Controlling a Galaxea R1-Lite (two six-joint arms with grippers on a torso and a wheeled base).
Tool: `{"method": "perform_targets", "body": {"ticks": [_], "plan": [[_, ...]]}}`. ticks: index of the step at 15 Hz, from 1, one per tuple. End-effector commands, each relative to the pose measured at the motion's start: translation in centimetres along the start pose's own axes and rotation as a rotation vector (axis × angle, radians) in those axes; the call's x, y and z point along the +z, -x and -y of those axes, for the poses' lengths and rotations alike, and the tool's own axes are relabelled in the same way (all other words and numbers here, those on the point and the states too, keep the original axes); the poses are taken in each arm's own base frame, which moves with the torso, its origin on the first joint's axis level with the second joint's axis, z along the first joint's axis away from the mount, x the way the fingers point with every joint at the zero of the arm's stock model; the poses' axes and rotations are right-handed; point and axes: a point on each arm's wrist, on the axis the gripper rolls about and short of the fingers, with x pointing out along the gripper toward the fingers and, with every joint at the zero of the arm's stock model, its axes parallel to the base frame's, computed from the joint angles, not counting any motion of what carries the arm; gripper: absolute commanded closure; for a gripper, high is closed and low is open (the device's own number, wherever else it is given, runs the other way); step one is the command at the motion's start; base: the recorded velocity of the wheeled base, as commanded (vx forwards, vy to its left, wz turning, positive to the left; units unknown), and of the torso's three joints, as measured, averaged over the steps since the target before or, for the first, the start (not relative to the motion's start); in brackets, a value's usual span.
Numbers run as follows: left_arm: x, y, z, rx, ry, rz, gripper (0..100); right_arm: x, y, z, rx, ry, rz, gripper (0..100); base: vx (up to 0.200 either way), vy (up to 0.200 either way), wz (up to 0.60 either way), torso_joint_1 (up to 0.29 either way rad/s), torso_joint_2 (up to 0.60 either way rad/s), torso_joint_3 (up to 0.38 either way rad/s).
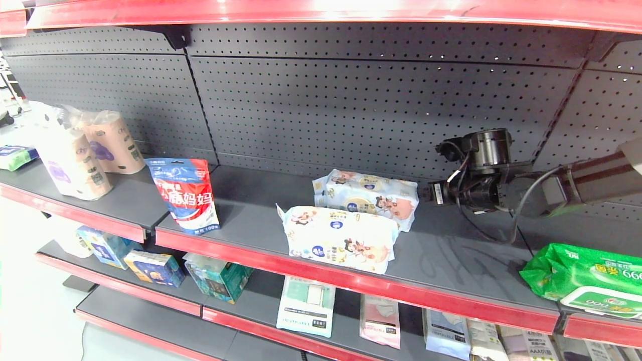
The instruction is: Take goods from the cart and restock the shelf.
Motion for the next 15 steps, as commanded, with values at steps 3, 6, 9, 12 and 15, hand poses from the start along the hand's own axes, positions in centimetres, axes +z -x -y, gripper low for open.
{"method": "perform_targets", "body": {"ticks": [3, 6, 9, 12, 15], "plan": [[0.0, 0.0, 0.0, 0.000, 0.000, 0.000, 0, 0.2, -0.2, -0.9, 0.018, 0.011, 0.008, 0, 0.000, 0.000, 0.00, 0.000, 0.00, 0.000], [0.0, 0.0, 0.0, 0.000, 0.000, -0.001, 0, 0.3, -0.3, -1.2, 0.022, 0.014, 0.010, 0, 0.000, 0.000, 0.00, 0.000, 0.00, 0.000], [0.0, 0.0, 0.0, 0.002, 0.000, -0.001, 0, 0.1, -0.1, -0.2, 0.001, 0.004, 0.003, 0, 0.000, 0.000, 0.00, 0.000, 0.00, 0.000], [0.0, 0.0, 0.0, 0.000, 0.000, 0.000, 0, 0.5, 1.8, 1.5, -0.029, -0.016, 0.024, 0, 0.000, 0.000, 0.00, 0.000, 0.00, 0.000], [0.0, 0.0, 0.0, 0.002, 0.000, 0.000, 0, -0.2, 5.1, 2.8, -0.105, -0.056, 0.060, 0, 0.000, 0.000, 0.00, 0.000, 0.00, 0.000]]}}
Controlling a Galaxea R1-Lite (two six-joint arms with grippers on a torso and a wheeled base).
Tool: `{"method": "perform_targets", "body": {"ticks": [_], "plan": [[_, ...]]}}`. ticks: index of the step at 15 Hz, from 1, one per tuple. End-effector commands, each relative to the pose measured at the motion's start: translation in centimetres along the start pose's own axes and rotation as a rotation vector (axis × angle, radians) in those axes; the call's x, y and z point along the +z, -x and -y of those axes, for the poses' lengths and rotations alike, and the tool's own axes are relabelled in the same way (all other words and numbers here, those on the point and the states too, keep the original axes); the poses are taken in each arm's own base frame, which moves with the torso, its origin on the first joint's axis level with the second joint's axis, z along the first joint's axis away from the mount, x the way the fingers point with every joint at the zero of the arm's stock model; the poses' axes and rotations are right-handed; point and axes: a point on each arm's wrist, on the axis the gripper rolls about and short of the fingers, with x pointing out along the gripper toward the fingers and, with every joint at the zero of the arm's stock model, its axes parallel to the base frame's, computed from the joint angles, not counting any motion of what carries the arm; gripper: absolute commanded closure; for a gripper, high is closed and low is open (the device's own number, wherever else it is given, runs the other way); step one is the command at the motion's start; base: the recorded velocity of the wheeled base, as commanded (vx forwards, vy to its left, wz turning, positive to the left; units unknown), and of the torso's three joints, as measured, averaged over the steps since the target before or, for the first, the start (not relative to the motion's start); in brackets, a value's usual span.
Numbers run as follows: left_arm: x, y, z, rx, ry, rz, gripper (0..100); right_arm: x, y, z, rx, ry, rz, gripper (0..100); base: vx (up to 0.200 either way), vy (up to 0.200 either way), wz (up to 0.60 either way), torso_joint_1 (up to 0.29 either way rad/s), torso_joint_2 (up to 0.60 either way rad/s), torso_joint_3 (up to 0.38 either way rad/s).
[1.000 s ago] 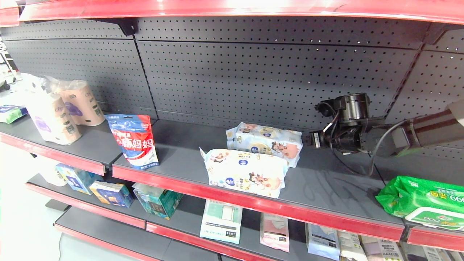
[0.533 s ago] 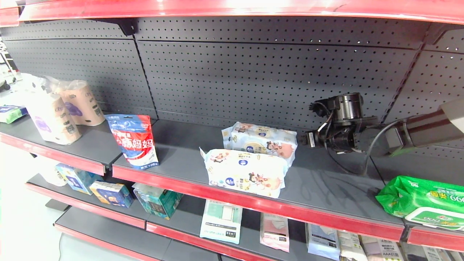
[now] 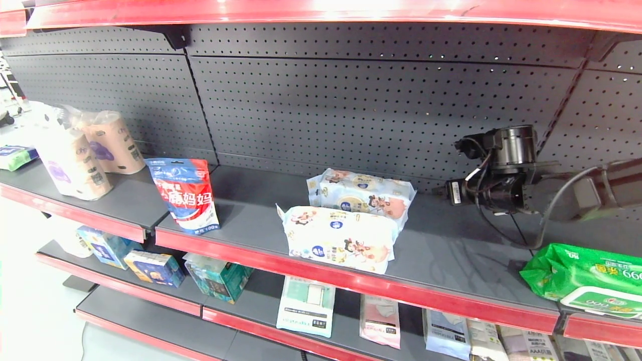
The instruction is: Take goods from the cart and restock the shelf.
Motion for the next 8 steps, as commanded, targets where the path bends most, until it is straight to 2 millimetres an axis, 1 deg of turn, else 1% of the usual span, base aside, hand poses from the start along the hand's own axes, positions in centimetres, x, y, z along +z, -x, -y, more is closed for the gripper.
{"method": "perform_targets", "body": {"ticks": [1, 4, 5, 7, 8], "plan": [[0.0, 0.0, 0.0, 0.000, 0.000, -0.001, 0, 0.3, 3.2, 1.6, -0.036, -0.041, 0.074, 0, 0.000, 0.000, 0.00, 0.000, 0.00, 0.000], [0.0, 0.0, 0.0, 0.000, 0.000, -0.001, 0, -0.1, 6.9, 3.9, -0.094, -0.093, 0.125, 0, 0.000, 0.000, 0.00, 0.000, 0.00, 0.000], [0.0, 0.0, 0.0, 0.002, 0.000, 0.000, 0, -0.4, 10.2, 5.1, -0.110, -0.140, 0.172, 0, 0.000, 0.000, 0.00, 0.000, 0.00, 0.000], [0.0, 0.0, 0.0, 0.000, 0.000, 0.000, 0, -2.5, 13.9, 6.0, -0.127, -0.149, 0.192, 0, 0.000, 0.000, 0.00, 0.000, 0.00, 0.000], [0.0, 0.0, 0.0, 0.000, 0.000, -0.001, 0, -3.9, 16.4, 6.3, -0.121, -0.152, 0.219, 0, 0.000, 0.000, 0.00, 0.000, 0.00, 0.000]]}}
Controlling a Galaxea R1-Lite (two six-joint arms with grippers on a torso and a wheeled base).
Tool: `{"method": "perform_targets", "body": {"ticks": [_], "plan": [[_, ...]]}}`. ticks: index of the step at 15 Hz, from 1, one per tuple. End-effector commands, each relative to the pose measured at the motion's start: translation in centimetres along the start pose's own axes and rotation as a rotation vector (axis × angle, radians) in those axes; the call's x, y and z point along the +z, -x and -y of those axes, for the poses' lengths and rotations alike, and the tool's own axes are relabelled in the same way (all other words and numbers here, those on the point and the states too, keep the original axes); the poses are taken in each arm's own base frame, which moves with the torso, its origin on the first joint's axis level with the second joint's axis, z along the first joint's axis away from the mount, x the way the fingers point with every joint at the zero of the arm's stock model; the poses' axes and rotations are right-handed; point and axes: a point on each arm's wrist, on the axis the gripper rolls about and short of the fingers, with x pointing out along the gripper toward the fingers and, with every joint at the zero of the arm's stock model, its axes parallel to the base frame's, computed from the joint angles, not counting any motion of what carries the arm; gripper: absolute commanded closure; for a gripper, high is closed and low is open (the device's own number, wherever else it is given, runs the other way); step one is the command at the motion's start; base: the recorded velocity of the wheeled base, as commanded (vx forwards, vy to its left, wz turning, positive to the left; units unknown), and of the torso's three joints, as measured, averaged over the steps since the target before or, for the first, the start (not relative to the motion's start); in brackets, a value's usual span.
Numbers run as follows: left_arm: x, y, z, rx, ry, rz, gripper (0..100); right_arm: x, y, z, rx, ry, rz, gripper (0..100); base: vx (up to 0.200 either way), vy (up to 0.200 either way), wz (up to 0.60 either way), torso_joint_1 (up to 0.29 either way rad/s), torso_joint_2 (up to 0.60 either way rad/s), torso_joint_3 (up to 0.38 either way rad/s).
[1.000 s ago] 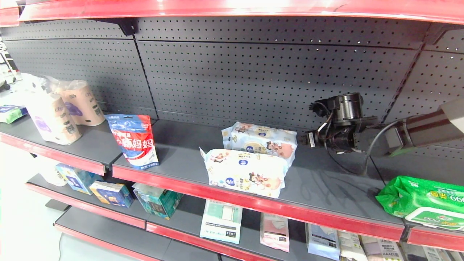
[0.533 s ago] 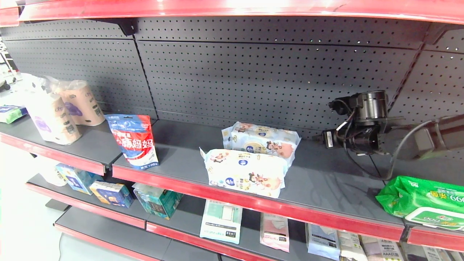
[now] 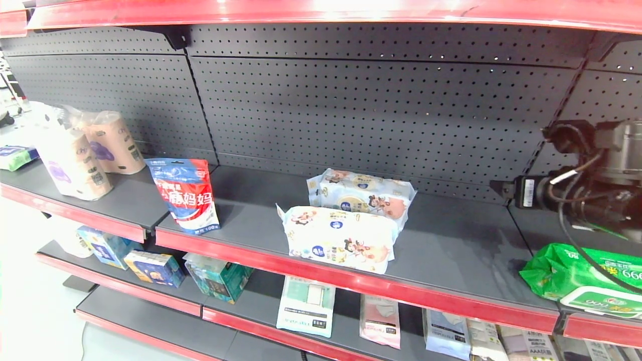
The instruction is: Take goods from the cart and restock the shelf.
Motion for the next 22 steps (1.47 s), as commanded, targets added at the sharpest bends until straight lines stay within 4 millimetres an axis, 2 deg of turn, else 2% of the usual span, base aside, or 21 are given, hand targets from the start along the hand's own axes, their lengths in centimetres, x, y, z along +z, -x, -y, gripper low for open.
{"method": "perform_targets", "body": {"ticks": [1, 2, 3, 4, 6, 8, 11, 12, 13, 14, 15, 20, 22], "plan": [[0.0, 0.0, 0.0, 0.000, 0.000, 0.001, 0, -2.5, 8.4, 2.8, -0.012, -0.030, 0.102, 0, 0.000, 0.000, 0.00, 0.000, 0.00, 0.000], [0.0, 0.0, 0.0, 0.000, 0.000, 0.001, 0, -4.2, 10.5, 3.3, -0.003, -0.009, 0.117, 0, 0.000, 0.000, 0.00, 0.000, 0.00, 0.000], [0.0, 0.0, 0.0, 0.000, 0.000, -0.001, 0, -5.4, 11.7, 3.6, 0.003, 0.003, 0.128, 0, 0.000, 0.000, 0.00, 0.000, 0.00, 0.000], [0.0, 0.0, 0.0, 0.000, 0.000, 0.001, 0, -7.8, 14.4, 4.2, 0.025, 0.023, 0.174, 0, 0.000, 0.000, 0.00, 0.000, 0.00, 0.000], [0.0, 0.0, 0.0, 0.002, 0.000, -0.001, 0, -9.1, 17.2, 5.0, 0.044, 0.026, 0.265, 0, 0.000, 0.000, 0.00, 0.000, 0.00, 0.000], [0.0, 0.0, 0.0, 0.002, 0.000, 0.001, 0, -11.6, 19.5, 5.4, 0.092, 0.049, 0.269, 0, 0.000, 0.000, 0.00, 0.000, 0.00, 0.000], [0.0, 0.0, 0.0, 0.000, 0.000, -0.001, 0, -15.1, 21.9, 6.0, 0.081, 0.047, 0.269, 0, 0.000, 0.000, 0.00, 0.000, 0.00, 0.000], [0.0, 0.0, 0.0, 0.002, 0.000, -0.001, 0, -15.2, 21.9, 6.0, 0.083, 0.046, 0.268, 0, 0.000, 0.000, 0.00, 0.000, 0.00, 0.000], [0.0, 0.0, 0.0, 0.000, 0.000, -0.001, 0, -18.6, 22.4, 6.1, 0.093, 0.033, 0.288, 0, 0.000, 0.000, 0.00, 0.000, 0.00, 0.000], [0.0, 0.0, 0.0, 0.000, 0.000, -0.001, 0, -19.9, 22.3, 6.0, 0.100, 0.029, 0.304, 0, 0.000, 0.000, 0.00, 0.000, 0.00, 0.000], [0.0, 0.0, 0.0, 0.000, 0.000, -0.001, 0, -20.8, 21.3, 5.7, 0.096, -0.009, 0.319, 0, 0.000, 0.000, 0.00, 0.000, 0.00, 0.000], [0.0, 0.0, 0.0, -0.006, -0.004, 0.001, 0, -21.1, 21.1, 5.3, 0.301, -0.004, 0.344, 0, 0.000, 0.000, 0.00, 0.000, 0.00, 0.000], [0.0, 0.0, 0.0, -0.006, -0.006, 0.001, 0, -21.6, 20.9, 5.2, 0.322, -0.004, 0.273, 0, 0.000, 0.000, 0.00, 0.000, 0.00, 0.000]]}}
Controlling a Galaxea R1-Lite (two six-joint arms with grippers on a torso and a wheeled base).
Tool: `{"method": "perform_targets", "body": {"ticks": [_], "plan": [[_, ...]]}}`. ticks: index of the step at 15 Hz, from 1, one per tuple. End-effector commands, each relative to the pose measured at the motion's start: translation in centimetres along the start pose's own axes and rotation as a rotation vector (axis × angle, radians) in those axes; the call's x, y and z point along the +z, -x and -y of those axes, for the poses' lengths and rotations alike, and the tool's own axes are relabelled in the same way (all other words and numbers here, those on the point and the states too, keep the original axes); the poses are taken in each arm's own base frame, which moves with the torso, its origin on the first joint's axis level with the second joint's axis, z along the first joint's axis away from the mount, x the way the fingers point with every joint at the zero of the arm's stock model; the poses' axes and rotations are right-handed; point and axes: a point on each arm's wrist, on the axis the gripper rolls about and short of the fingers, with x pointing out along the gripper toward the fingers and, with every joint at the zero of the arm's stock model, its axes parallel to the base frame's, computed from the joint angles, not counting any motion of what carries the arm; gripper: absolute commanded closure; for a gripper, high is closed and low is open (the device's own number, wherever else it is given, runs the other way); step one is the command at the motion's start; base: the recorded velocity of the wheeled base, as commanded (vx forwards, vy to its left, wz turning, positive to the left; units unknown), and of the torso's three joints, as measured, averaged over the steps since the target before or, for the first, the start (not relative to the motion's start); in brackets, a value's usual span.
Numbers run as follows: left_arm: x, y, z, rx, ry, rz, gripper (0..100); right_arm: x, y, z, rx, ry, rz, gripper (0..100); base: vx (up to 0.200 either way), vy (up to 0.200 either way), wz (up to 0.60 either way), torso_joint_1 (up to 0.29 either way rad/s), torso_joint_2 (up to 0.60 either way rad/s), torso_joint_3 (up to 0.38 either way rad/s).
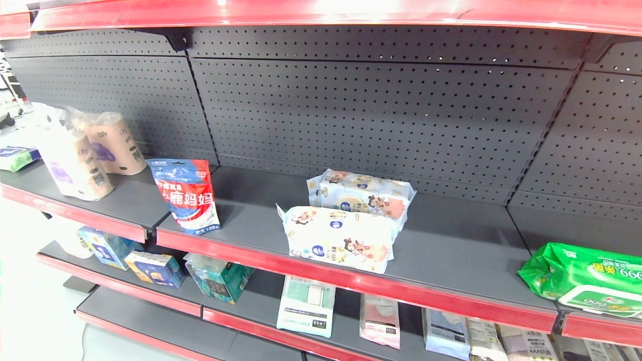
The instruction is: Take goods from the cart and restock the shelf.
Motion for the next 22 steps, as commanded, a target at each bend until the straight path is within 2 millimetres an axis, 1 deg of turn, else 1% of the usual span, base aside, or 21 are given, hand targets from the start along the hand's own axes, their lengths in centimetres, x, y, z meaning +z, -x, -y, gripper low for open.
{"method": "perform_targets", "body": {"ticks": [1, 2, 3, 4, 5, 6, 9, 12, 15, 20, 22], "plan": [[-0.01, 0.00, 0.00, 0.001, -0.002, 0.000, 0, 0.09, -0.18, 0.00, -0.008, -0.013, -0.024, 0, 0.000, 0.000, 0.00, 0.000, 0.00, 0.000], [-0.01, 0.00, 0.00, 0.001, -0.002, 0.000, 0, 0.11, -0.27, -0.08, -0.091, -0.025, -0.036, 0, 0.000, 0.000, 0.00, 0.000, 0.00, 0.000], [-0.01, 0.00, 0.00, 0.001, -0.002, 0.000, 0, 0.11, -0.27, -0.10, -0.109, -0.027, -0.037, 0, 0.000, 0.000, 0.00, 0.000, 0.00, 0.000], [-0.01, 0.00, 0.00, 0.001, -0.002, 0.000, 0, 0.05, -0.14, -0.21, -0.174, -0.036, -0.018, 0, 0.000, 0.000, 0.00, 0.000, 0.00, 0.000], [0.00, -0.01, 0.00, 0.001, -0.002, -0.001, 0, -0.07, 0.08, -0.28, -0.182, -0.046, 0.013, 0, 0.000, 0.000, 0.00, 0.000, 0.00, 0.000], [-0.01, 0.00, 0.00, 0.001, -0.002, 0.000, 0, -0.07, 0.10, -0.28, -0.179, -0.048, 0.015, 0, 0.000, 0.000, 0.00, 0.000, 0.00, 0.000], [0.00, -0.01, 0.00, 0.001, -0.002, -0.001, 0, -0.08, 0.24, -0.20, -0.094, -0.039, 0.035, 0, 0.000, 0.000, 0.00, 0.000, 0.00, 0.000], [-0.01, 0.00, 0.00, 0.001, -0.001, 0.000, 0, -0.29, 0.71, -0.33, -0.118, -0.043, 0.102, 0, 0.000, 0.000, 0.00, 0.000, 0.00, 0.000], [-0.01, 0.00, 0.00, 0.001, -0.001, 0.000, 0, -0.25, 0.73, -0.30, -0.131, -0.014, 0.101, 0, 0.000, 0.000, 0.00, 0.000, 0.00, 0.000], [0.00, -0.01, 0.00, 0.001, -0.001, -0.001, 0, -0.30, 0.71, -0.30, -0.130, -0.039, 0.100, 0, 0.000, 0.000, 0.00, 0.000, 0.00, 0.000], [0.00, -0.01, 0.00, 0.001, -0.001, -0.001, 0, -0.30, 0.71, -0.30, -0.130, -0.041, 0.100, 0, 0.000, 0.000, -0.60, 0.000, 0.00, 0.002]]}}
